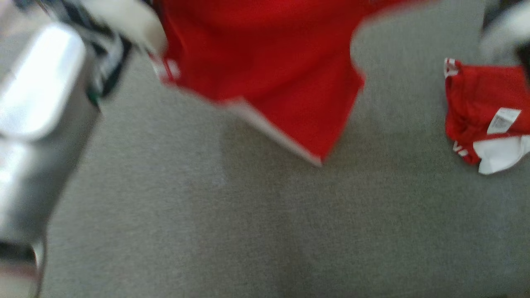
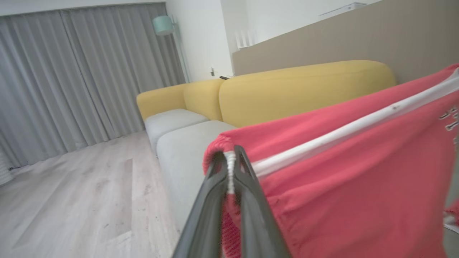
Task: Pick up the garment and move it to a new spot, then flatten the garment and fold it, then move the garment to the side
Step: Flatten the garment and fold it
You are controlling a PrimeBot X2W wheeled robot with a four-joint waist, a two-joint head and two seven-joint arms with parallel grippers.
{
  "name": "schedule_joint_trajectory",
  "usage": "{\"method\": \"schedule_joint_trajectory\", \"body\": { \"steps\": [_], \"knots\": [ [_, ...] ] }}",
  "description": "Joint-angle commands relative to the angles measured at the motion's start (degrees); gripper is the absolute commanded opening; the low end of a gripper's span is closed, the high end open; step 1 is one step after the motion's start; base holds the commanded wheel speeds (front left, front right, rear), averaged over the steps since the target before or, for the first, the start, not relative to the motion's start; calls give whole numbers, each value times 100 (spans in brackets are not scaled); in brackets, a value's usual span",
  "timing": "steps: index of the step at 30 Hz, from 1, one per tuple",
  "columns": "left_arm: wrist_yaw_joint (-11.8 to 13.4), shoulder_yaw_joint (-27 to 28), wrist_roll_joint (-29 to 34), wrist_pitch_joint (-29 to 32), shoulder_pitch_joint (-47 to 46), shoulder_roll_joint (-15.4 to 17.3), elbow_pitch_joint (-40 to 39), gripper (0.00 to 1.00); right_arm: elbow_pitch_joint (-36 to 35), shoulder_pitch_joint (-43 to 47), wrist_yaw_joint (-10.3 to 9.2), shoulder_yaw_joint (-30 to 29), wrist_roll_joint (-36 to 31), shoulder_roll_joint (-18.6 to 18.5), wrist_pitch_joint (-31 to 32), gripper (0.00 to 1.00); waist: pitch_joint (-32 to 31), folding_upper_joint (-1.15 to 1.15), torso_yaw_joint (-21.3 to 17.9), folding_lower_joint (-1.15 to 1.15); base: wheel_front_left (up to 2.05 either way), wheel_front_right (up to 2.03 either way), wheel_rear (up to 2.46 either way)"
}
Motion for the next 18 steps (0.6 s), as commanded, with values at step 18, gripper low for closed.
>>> {"method": "schedule_joint_trajectory", "body": {
  "steps": [18],
  "knots": [
    [-612,-125,458,-1827,-1288,-461,2873,0,4019,-1977,-4,1411,-700,557,-1833,0,739,0,-151,-2,0,0,0]
  ]
}}
